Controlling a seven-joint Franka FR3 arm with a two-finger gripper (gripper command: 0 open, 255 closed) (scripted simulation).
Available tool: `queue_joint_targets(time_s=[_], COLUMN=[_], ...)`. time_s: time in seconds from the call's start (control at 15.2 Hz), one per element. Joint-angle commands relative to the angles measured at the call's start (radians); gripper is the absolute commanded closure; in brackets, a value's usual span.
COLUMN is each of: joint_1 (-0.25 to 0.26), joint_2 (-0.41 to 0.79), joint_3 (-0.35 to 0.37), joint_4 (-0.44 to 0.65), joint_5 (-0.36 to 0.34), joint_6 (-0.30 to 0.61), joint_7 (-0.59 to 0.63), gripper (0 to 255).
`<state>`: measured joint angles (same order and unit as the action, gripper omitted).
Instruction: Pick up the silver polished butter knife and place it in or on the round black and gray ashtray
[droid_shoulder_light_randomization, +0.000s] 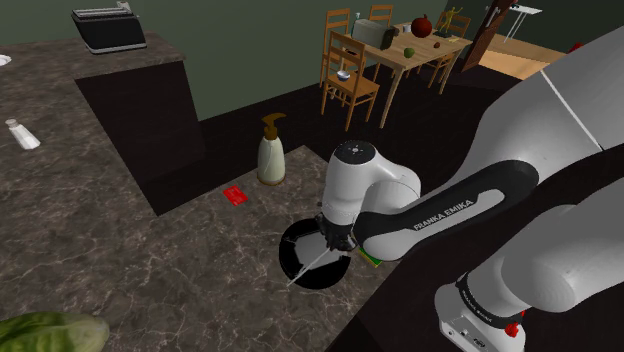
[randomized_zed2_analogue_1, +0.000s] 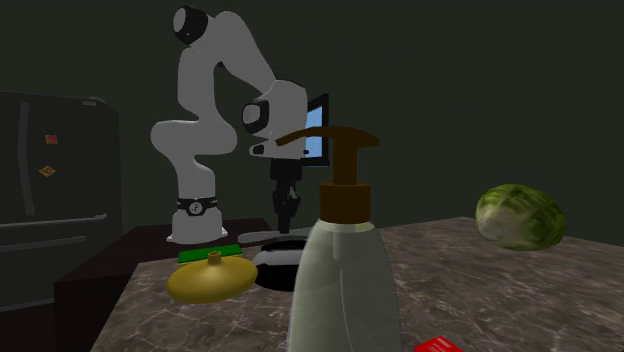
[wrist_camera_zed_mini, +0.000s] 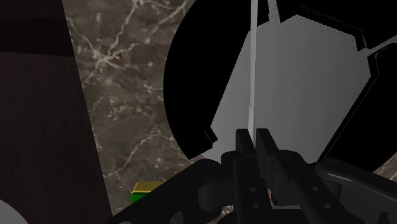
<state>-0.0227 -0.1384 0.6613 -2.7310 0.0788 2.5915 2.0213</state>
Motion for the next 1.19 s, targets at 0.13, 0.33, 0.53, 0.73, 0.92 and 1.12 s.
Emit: queue_joint_targets(time_s=[0.13, 0.33, 0.53, 0.73, 0.92, 1.12], joint_1=[0.000, 0.000, 0.000, 0.042, 0.053, 0.053], joint_2=[0.000, 0.000, 0.000, -0.125, -0.153, -0.153], joint_3=[0.000, 0.000, 0.000, -0.031, -0.043, -0.043], joint_4=[0.000, 0.000, 0.000, 0.026, 0.035, 0.035], joint_5=[0.000, 0.000, 0.000, 0.096, 0.108, 0.108], joint_6=[0.000, 0.000, 0.000, -0.137, -0.172, -0.172], joint_7=[0.000, 0.000, 0.000, -0.071, -0.081, -0.081], gripper=[255, 0, 0, 0, 0, 0])
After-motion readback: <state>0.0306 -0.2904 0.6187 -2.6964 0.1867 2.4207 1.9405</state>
